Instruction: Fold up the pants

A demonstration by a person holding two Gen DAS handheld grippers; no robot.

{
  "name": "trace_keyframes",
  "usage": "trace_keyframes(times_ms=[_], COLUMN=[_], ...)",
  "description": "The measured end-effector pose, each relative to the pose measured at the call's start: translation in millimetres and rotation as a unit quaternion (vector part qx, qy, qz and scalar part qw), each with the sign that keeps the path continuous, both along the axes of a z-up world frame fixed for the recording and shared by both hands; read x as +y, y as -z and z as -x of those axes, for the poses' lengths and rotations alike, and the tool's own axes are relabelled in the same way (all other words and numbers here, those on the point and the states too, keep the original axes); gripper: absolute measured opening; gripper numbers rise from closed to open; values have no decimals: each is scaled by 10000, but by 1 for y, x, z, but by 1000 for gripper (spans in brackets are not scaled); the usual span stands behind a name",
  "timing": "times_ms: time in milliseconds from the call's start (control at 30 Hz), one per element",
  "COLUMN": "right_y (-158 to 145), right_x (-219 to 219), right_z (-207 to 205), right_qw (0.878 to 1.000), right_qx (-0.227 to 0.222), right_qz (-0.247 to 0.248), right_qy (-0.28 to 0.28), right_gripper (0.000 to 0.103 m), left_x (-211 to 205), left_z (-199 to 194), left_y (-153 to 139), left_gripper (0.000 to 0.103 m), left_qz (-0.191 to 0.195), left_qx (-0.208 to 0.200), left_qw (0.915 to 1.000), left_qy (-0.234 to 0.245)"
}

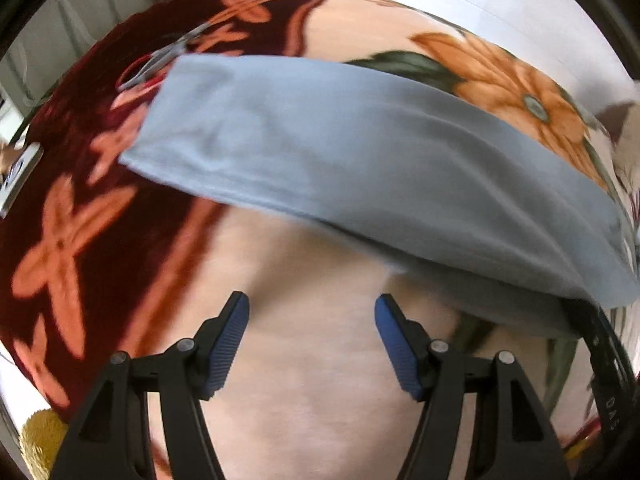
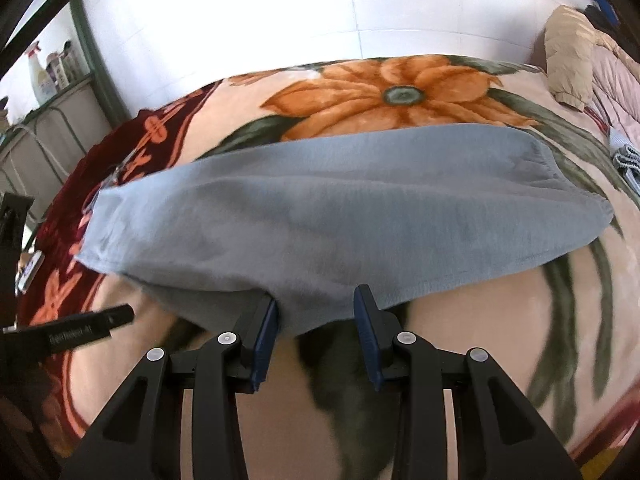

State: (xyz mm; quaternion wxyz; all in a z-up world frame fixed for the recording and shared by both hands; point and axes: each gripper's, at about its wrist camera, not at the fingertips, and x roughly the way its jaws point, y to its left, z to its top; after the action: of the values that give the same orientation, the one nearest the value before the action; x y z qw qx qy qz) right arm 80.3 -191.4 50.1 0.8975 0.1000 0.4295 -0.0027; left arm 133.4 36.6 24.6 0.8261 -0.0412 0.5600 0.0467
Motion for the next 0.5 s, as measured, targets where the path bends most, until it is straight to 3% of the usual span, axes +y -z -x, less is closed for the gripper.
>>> trace_keyframes(times_ms=[267,467,500], right_y=[24,17,17], right_x=[16,32,33], right_z=[-10,-12,-13], right_qw=[9982,9935,9931], right_qx=[355,223,220], right_qz=[466,1113,1150], right_qy=[105,26,-27], right_gripper=[37,37,31], left_x=[23,43,50], left_z=[-6,-10,-12], left_y=[-6,-12,-11], left_gripper=[69,69,69], left_qz=[482,439,377], left_qx=[-150,-308,-302], left_qw=[9984,9981,9983], left_qy=[-242,-289,-330])
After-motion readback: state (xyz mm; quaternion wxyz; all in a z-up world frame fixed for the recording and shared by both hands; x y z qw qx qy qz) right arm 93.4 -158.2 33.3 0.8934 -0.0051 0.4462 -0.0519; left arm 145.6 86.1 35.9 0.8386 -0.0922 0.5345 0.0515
